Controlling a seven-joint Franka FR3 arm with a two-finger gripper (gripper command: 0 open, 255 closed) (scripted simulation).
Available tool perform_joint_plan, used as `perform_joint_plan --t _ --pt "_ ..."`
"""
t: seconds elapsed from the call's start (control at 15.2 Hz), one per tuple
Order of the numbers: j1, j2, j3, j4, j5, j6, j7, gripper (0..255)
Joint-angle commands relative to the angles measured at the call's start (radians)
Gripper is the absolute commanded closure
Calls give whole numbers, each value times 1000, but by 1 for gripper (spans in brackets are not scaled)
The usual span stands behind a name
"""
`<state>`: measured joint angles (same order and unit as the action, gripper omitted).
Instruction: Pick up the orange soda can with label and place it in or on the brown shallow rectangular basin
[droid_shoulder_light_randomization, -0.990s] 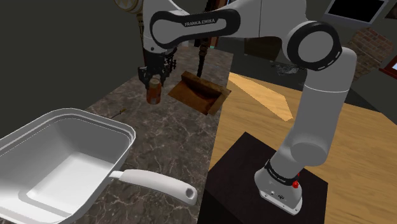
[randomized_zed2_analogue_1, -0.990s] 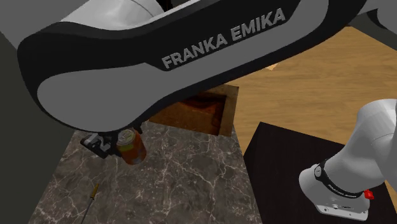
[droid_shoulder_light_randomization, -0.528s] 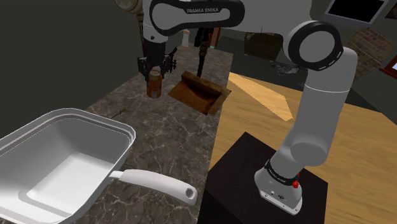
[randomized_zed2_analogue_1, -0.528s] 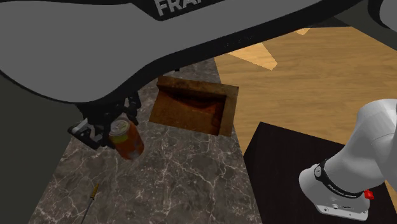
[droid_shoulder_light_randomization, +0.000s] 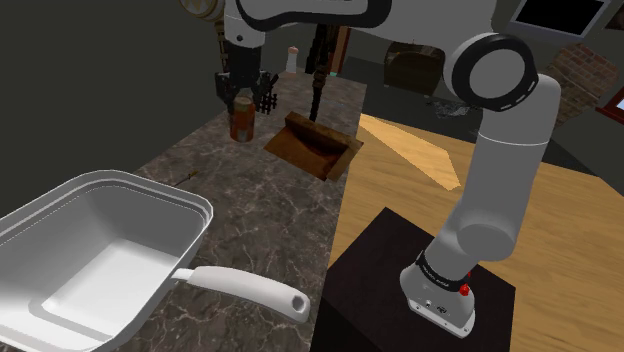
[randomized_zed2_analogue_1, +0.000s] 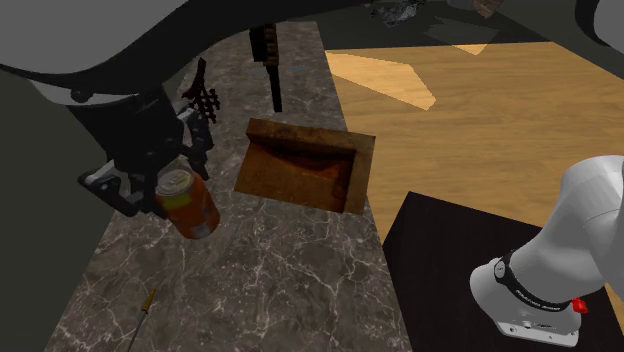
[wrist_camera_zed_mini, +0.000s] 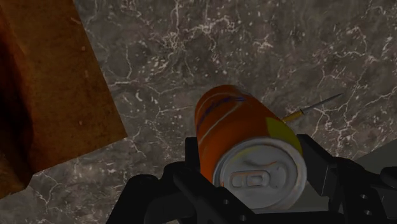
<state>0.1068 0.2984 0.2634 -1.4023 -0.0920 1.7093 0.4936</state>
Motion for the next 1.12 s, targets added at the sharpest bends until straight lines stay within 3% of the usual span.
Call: perform_joint_plan --t 0.0,0.4,1.06 --pt "2 2 1 32 0 -30 0 255" --pt "9 19 2 128 -5 -109 0 255" --pt "-147 -210 -76 -138 65 -60 -222 255"
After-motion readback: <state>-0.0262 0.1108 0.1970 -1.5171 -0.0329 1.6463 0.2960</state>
